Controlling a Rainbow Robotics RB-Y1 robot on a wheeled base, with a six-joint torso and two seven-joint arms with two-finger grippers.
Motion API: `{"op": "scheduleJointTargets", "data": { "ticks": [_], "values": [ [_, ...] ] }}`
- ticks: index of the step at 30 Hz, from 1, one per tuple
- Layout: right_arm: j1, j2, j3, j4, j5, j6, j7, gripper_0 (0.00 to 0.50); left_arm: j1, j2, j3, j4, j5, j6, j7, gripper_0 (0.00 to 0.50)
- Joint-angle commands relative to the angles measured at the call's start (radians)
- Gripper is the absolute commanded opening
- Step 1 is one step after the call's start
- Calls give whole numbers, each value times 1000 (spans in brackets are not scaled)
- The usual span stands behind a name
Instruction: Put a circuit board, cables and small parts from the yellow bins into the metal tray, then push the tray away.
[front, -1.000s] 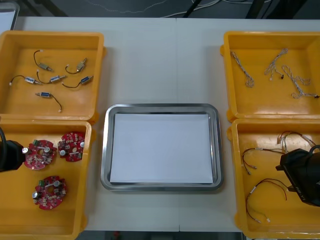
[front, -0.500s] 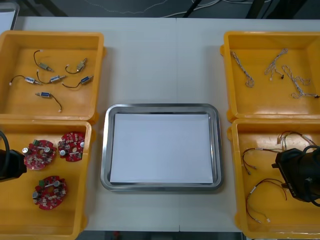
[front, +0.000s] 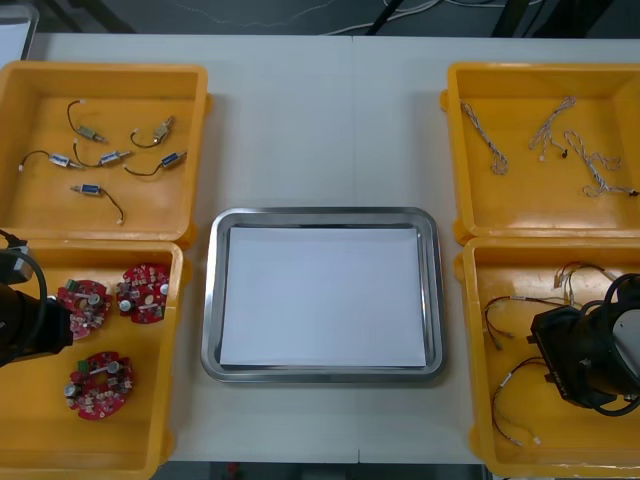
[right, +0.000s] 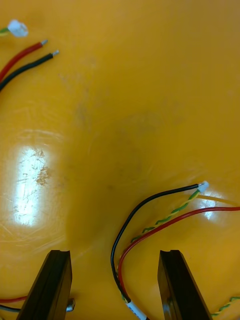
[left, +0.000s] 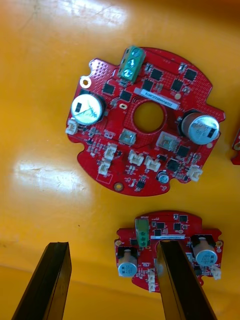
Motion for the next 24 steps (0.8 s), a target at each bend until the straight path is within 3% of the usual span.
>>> {"op": "scheduleJointTargets", "data": {
  "ticks": [1, 15, 17, 18, 19, 22, 24],
  "values": [
    [24, 34, 25, 3, 27, -20, -35, 500, -51, -14, -35, 22, -29, 4, -34, 500],
    [33, 39, 79, 37, 87, -89, -61, 500, -68, -51, -72, 78, -84, -8, -52, 500],
    [33, 39, 84, 37, 95, -89, -64, 379, -68, -59, -73, 83, -90, -8, -55, 500],
    [33, 39, 84, 37, 99, -89, -66, 219, -68, -67, -73, 86, -95, -8, -57, 500],
    [33, 39, 85, 37, 101, -89, -67, 100, -68, -73, -73, 89, -98, -7, -60, 500],
    [33, 39, 85, 37, 104, -89, -67, 3, -68, -88, -75, 92, -101, -5, -65, 500],
    [33, 39, 85, 37, 105, -89, -67, 0, -68, -94, -75, 92, -101, -1, -66, 500]
  ]
}}
